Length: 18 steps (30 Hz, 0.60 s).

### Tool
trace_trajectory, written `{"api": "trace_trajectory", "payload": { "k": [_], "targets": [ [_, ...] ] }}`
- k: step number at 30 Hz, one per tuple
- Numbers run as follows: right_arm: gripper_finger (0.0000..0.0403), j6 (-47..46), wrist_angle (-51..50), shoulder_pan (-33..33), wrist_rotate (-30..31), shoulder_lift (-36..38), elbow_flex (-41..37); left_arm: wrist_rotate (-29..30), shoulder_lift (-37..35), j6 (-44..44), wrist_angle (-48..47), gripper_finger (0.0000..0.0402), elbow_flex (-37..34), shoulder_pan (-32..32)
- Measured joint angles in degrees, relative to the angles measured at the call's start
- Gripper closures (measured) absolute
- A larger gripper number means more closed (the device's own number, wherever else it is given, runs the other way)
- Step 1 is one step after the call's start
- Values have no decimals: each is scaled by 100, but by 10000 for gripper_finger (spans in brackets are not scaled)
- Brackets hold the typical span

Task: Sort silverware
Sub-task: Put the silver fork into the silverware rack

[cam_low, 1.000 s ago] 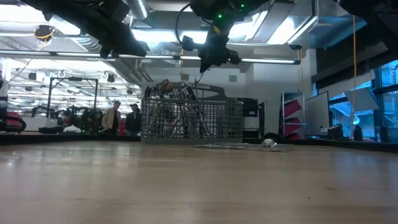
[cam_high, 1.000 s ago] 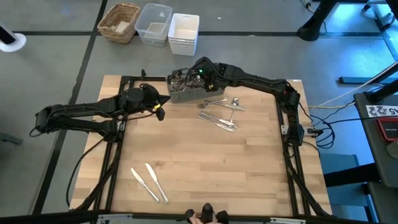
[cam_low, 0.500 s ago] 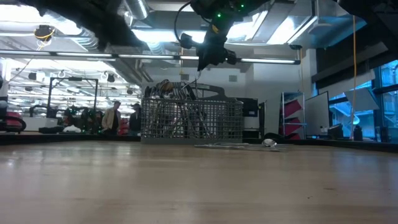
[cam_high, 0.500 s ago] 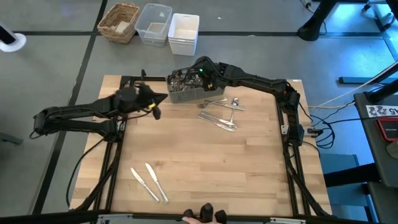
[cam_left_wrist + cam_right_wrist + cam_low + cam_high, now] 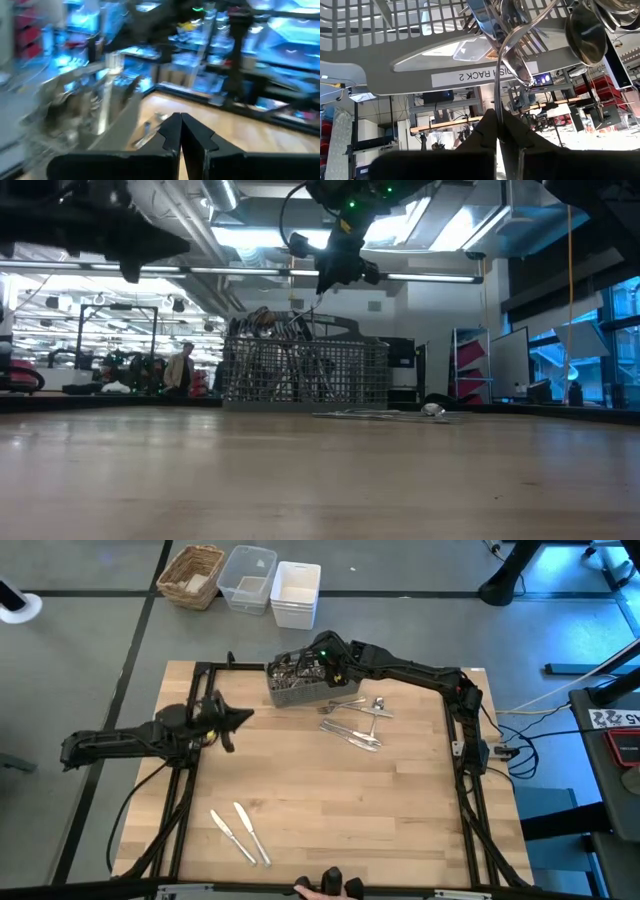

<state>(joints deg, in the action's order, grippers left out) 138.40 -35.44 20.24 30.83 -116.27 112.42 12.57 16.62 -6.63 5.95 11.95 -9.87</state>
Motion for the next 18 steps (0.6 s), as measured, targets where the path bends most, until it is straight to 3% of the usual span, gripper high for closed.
{"api": "trace_trajectory", "payload": {
  "k": [6,18],
  "targets": [
    [397,-10,0,-1,2,-1,0,-601,-291,223,1402,399,-1141,129],
    [397,-12,0,-1,2,0,0,-413,-303,-1057,604,399,-1137,120]
  ]
}}
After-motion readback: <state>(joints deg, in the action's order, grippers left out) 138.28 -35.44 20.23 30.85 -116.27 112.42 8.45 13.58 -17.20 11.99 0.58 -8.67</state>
